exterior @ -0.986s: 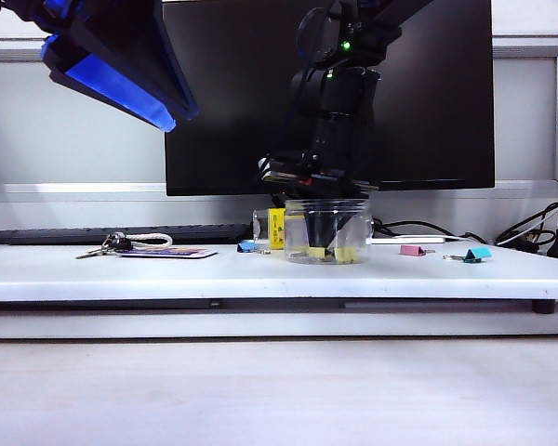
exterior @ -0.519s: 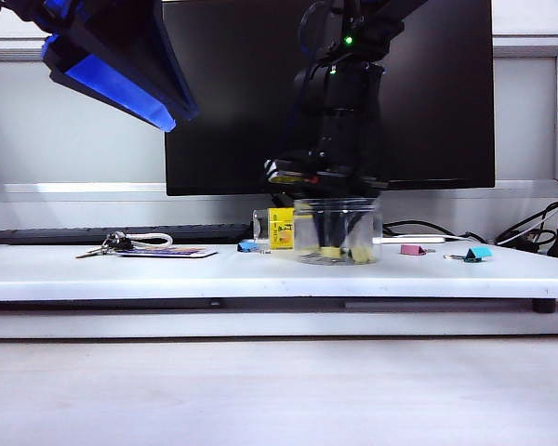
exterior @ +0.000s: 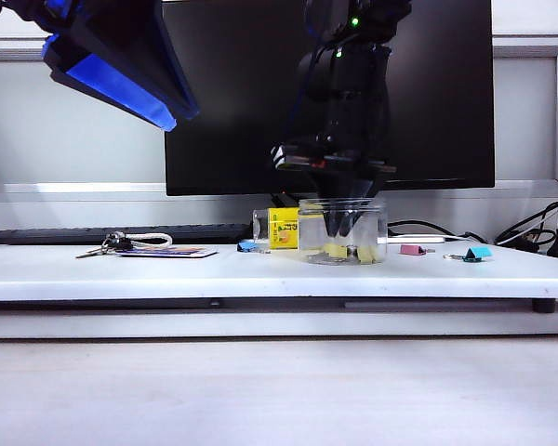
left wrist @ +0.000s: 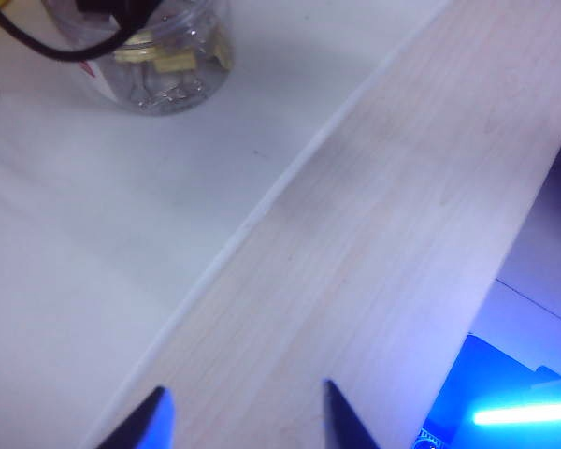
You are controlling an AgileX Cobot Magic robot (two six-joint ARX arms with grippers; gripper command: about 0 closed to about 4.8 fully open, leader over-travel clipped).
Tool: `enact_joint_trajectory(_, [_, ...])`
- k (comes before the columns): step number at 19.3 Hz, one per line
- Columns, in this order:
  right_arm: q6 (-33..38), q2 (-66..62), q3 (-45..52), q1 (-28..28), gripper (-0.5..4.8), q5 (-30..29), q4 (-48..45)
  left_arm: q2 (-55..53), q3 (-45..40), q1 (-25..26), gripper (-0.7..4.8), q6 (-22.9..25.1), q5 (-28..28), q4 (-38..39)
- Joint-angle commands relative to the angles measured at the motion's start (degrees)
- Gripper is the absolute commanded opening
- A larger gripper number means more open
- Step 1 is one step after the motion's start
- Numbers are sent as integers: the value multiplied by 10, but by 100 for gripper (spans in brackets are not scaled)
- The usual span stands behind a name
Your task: Take the clips out of the round transparent plastic box and place them on the table.
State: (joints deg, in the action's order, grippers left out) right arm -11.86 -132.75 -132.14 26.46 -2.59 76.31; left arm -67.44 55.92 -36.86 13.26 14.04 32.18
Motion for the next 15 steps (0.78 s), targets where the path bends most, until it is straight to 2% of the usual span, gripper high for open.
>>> enact_joint_trajectory(1, [3, 22, -4, 1, 95, 1, 11, 1, 2, 0, 214, 0, 3, -5])
enact_joint_trajectory(7, [16, 39, -3, 1, 96, -1, 30, 1, 2, 0, 215, -2, 6, -5])
enact_joint_trajectory(10, [30, 39, -3, 2, 118, -1, 30, 1, 2, 0, 215, -2, 28, 1])
enact_joint_trajectory(15, [53, 37, -3, 2, 118, -8, 30, 1, 2, 0, 215, -7, 57, 1])
